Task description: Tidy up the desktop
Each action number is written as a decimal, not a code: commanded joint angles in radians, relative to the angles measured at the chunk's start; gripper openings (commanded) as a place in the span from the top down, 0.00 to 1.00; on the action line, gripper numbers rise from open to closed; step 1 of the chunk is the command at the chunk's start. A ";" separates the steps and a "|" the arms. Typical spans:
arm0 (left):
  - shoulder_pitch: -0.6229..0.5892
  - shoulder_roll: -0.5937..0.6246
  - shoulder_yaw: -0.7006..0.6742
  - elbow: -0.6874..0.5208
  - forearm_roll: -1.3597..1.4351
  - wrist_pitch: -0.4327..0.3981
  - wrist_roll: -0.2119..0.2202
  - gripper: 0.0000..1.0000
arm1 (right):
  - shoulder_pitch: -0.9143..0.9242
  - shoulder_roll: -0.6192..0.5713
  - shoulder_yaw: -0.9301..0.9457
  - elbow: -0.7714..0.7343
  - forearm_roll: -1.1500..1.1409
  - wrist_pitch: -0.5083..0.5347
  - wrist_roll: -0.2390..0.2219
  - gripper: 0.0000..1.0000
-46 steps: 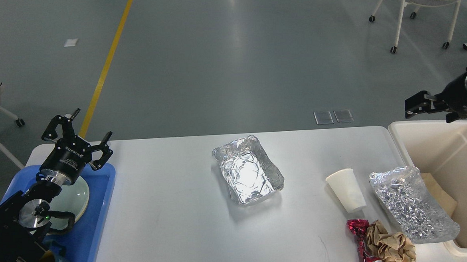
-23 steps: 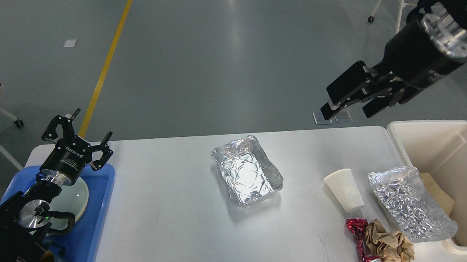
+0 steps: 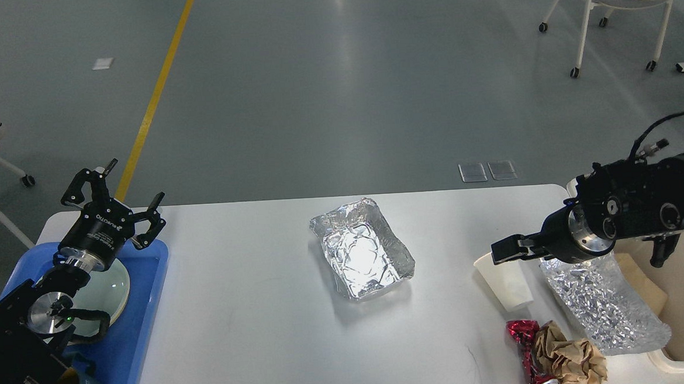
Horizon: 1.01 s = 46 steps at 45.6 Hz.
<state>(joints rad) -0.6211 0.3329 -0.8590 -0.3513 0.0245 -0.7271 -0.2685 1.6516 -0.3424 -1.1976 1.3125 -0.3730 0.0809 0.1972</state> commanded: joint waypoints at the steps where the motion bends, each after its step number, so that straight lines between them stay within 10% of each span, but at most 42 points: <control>1: 0.001 0.000 0.000 0.000 0.000 0.000 0.000 0.00 | -0.151 0.060 0.007 -0.160 0.036 -0.076 0.001 0.00; 43: 0.000 0.000 0.000 0.000 0.000 0.000 0.000 0.00 | -0.484 0.134 0.079 -0.453 0.037 -0.170 0.004 0.00; 46: 0.000 0.000 0.000 0.000 0.000 0.000 0.000 0.00 | -0.501 0.140 0.082 -0.472 0.037 -0.185 0.005 0.12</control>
<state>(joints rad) -0.6208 0.3329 -0.8590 -0.3513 0.0245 -0.7271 -0.2685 1.1719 -0.2097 -1.1224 0.8596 -0.3365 -0.0882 0.2010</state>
